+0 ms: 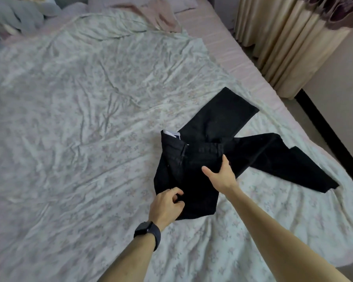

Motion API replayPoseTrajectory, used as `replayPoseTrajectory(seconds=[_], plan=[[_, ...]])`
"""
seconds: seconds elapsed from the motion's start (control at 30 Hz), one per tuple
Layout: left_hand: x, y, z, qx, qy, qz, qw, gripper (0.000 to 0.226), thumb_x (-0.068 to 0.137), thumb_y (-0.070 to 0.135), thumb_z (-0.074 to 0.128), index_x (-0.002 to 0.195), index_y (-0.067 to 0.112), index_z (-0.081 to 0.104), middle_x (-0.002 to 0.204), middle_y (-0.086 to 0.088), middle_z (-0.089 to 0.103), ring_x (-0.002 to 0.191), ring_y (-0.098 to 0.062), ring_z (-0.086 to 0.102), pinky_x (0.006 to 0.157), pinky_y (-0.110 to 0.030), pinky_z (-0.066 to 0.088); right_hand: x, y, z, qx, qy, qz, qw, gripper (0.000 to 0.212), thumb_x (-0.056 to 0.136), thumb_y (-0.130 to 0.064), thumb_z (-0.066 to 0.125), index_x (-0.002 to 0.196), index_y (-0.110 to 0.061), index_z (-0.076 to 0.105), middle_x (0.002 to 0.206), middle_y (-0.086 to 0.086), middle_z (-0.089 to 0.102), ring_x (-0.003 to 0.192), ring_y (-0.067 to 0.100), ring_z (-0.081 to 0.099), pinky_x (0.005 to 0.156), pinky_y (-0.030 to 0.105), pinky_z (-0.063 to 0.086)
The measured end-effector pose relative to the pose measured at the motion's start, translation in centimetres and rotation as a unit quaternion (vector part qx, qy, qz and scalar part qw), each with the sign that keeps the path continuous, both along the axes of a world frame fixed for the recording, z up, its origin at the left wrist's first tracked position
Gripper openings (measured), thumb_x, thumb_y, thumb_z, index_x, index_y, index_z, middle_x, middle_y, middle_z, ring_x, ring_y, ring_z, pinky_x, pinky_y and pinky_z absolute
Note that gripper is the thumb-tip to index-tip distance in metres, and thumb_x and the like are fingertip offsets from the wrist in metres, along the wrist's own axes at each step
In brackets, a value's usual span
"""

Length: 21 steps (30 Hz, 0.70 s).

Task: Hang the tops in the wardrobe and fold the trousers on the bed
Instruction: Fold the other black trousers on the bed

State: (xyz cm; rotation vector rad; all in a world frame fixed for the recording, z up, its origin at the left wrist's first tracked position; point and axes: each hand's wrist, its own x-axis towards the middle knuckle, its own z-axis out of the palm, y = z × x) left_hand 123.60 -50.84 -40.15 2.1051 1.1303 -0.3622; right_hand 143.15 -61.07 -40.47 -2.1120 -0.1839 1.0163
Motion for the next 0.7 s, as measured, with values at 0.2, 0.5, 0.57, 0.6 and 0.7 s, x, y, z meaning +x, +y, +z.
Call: replayPoseTrajectory(seconds=[0.2, 0.5, 0.57, 0.6, 0.7], plan=[[1.2, 2.3, 2.5, -0.097, -0.128, 0.125, 0.979, 0.037, 0.084, 0.05, 0.067, 0.119, 0.043, 0.058, 0.116, 0.022, 0.053, 0.102, 0.003, 0.056, 0.075, -0.015, 0.045, -2.2, 0.2, 0.6, 0.064, -0.085, -0.01, 0.994, 0.044, 0.095, -0.023, 0.066, 0.135, -0.038, 0.052, 0.098, -0.026, 0.061, 0.094, -0.001, 0.061, 0.068, 0.001, 0.04], [4.9, 5.4, 7.4, -0.099, -0.179, 0.119, 0.972, 0.027, 0.09, 0.021, 0.071, 0.116, 0.03, 0.07, 0.094, 0.019, 0.074, 0.088, 0.005, 0.07, 0.078, -0.006, 0.05, -5.8, 1.5, 5.0, 0.123, -0.061, 0.196, 0.971, 0.046, 0.094, -0.014, 0.065, 0.133, -0.04, 0.064, 0.102, -0.014, 0.064, 0.086, -0.004, 0.061, 0.079, 0.002, 0.038], [3.8, 5.9, 8.5, -0.06, -0.168, 0.095, 0.979, 0.031, 0.092, 0.013, 0.065, 0.117, 0.027, 0.073, 0.083, 0.027, 0.07, 0.082, 0.012, 0.067, 0.07, -0.001, 0.045, -6.2, 1.6, 6.2, 0.114, -0.015, 0.203, 0.972, 0.04, 0.093, -0.023, 0.067, 0.129, -0.039, 0.067, 0.097, -0.017, 0.07, 0.086, -0.009, 0.062, 0.079, 0.002, 0.039], [3.3, 6.1, 9.0, -0.049, -0.163, 0.084, 0.982, 0.033, 0.09, 0.013, 0.065, 0.117, 0.029, 0.074, 0.079, 0.029, 0.07, 0.079, 0.013, 0.066, 0.068, 0.0, 0.044, -6.2, 1.6, 6.7, 0.112, -0.001, 0.198, 0.974, 0.035, 0.092, -0.026, 0.068, 0.125, -0.038, 0.07, 0.095, -0.017, 0.073, 0.087, -0.011, 0.063, 0.079, 0.004, 0.041], [1.5, 6.7, 11.3, -0.025, -0.143, 0.059, 0.988, 0.037, 0.085, 0.017, 0.064, 0.115, 0.037, 0.075, 0.079, 0.026, 0.073, 0.077, 0.006, 0.068, 0.065, -0.004, 0.044, -5.7, 1.6, 8.5, 0.104, -0.074, 0.14, 0.982, 0.026, 0.089, -0.023, 0.071, 0.113, -0.032, 0.071, 0.105, -0.015, 0.067, 0.086, -0.007, 0.063, 0.083, 0.02, 0.052]])
